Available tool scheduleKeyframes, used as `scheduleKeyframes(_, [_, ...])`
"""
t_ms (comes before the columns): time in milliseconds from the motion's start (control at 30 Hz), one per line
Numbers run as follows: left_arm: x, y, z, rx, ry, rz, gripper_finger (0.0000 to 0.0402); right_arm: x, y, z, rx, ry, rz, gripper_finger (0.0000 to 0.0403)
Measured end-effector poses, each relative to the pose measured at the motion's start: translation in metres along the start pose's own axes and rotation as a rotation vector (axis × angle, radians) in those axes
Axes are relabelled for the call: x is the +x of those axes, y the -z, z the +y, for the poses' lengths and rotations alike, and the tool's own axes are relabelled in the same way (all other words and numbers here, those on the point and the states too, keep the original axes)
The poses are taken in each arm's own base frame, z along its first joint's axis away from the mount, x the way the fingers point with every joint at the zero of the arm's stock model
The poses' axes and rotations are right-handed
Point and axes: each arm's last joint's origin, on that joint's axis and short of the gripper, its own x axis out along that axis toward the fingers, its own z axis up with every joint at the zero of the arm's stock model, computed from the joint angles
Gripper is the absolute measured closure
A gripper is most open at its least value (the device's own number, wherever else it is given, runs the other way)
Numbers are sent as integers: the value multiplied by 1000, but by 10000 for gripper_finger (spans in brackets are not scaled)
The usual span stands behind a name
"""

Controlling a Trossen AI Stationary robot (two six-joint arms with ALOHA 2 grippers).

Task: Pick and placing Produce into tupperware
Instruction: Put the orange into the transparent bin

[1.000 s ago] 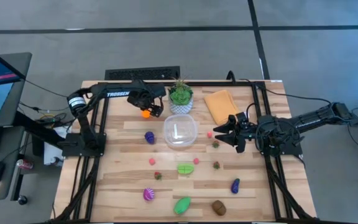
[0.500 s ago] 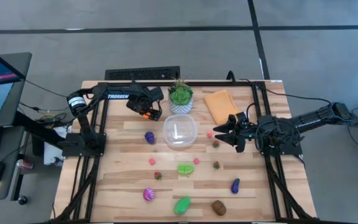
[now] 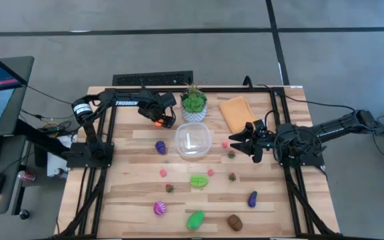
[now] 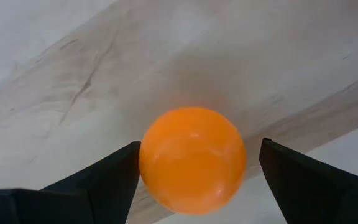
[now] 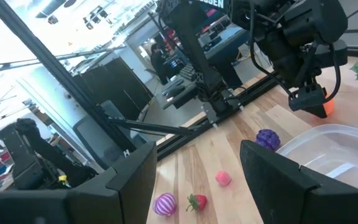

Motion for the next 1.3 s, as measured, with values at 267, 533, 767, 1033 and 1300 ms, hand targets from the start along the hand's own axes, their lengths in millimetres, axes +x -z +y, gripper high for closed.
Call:
scheduleKeyframes(267, [0, 0, 0, 3, -11, -4, 130, 0, 0, 0, 0, 0, 0, 147])
scheduleKeyframes(533, [0, 0, 0, 3, -13, -6, 152, 0, 0, 0, 0, 0, 0, 147])
scheduleKeyframes(767, [0, 0, 0, 13, -10, -3, 150, 0, 0, 0, 0, 0, 0, 147])
scheduleKeyframes(1033, [0, 1, 1, 22, 1, 16, 150, 0, 0, 0, 0, 0, 0, 147])
scheduleKeyframes(1300, [-1, 2, 0, 32, 7, 20, 150, 0, 0, 0, 1, 0, 0, 147])
